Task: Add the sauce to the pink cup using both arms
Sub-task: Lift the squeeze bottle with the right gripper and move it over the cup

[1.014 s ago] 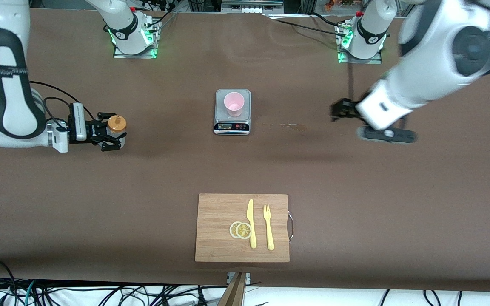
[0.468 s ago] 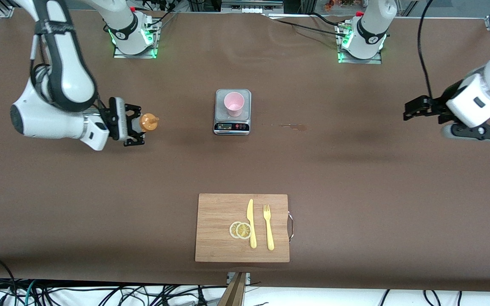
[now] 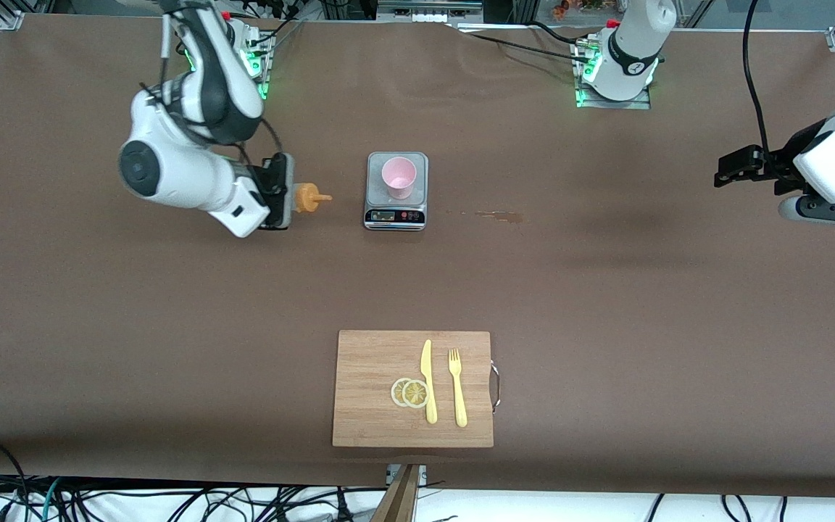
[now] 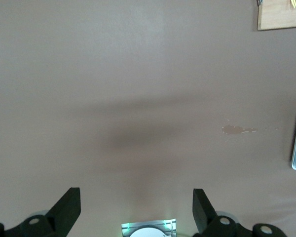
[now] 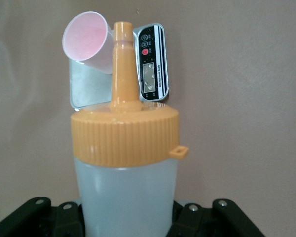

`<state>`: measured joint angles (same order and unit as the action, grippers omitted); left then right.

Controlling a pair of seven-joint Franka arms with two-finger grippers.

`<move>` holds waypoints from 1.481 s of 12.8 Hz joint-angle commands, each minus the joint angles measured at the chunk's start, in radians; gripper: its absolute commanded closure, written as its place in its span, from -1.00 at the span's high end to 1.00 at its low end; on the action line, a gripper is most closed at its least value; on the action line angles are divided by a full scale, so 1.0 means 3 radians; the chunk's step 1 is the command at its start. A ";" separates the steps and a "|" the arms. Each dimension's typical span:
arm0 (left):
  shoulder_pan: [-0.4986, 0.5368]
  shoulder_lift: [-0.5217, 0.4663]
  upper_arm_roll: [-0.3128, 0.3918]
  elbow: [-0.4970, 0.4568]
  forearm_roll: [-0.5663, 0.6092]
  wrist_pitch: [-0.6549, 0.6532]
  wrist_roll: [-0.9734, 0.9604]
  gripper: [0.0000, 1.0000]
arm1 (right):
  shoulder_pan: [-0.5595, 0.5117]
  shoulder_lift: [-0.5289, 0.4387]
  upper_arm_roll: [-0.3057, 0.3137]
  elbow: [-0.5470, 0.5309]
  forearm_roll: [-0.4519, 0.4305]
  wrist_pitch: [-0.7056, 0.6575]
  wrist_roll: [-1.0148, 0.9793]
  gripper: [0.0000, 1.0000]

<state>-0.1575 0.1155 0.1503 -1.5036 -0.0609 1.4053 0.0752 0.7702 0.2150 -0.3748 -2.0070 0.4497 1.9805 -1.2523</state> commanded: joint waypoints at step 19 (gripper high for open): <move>-0.0083 0.0070 -0.0082 0.0180 0.0085 -0.0098 0.0082 1.00 | 0.0408 -0.0032 0.0901 -0.0101 -0.1672 -0.0103 0.2277 -0.67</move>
<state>-0.1749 0.1197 0.1256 -1.4874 -0.0608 1.4012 0.0817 0.8842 0.2166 -0.1213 -2.0342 -0.0205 1.9689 -0.5953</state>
